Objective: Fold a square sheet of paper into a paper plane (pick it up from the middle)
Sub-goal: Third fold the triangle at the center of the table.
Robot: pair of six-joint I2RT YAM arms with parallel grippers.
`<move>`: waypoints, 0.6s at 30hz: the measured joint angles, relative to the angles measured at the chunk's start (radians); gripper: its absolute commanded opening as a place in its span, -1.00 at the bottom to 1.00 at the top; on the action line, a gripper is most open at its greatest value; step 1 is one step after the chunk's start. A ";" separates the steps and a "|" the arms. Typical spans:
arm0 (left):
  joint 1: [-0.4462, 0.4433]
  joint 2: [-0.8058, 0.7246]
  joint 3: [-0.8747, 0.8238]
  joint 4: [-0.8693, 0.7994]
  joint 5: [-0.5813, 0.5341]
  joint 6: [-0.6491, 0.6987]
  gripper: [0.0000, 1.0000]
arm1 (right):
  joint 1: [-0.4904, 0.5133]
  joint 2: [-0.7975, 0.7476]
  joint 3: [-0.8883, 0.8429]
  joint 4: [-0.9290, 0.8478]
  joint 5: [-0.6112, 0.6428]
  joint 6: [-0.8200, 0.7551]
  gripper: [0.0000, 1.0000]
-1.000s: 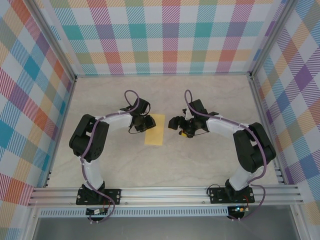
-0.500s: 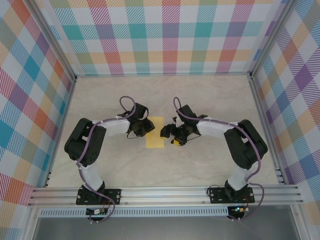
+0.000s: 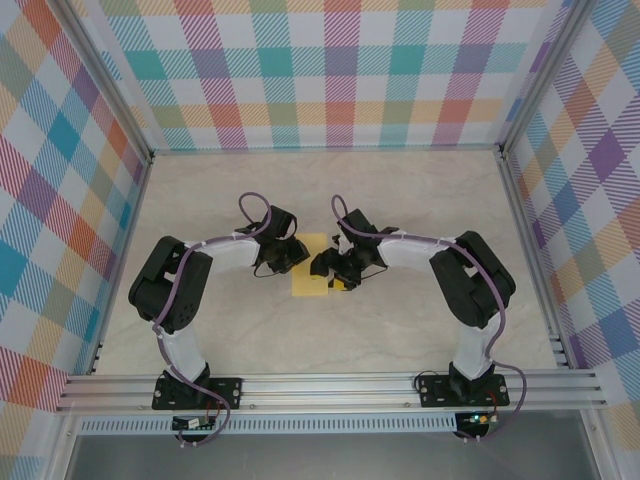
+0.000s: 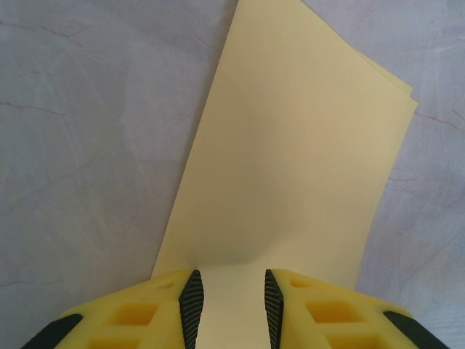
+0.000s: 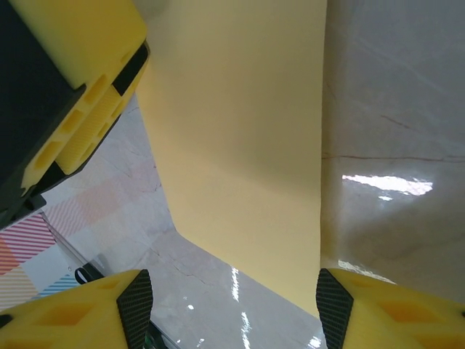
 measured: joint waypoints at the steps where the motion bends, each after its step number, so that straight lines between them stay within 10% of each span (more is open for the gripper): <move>1: 0.000 0.000 0.000 0.000 0.000 0.000 -0.33 | 0.002 0.003 0.003 -0.006 0.004 0.000 0.26; 18: 0.000 0.000 0.000 0.000 0.000 0.000 -0.33 | 0.018 0.032 0.033 -0.031 -0.018 -0.008 0.11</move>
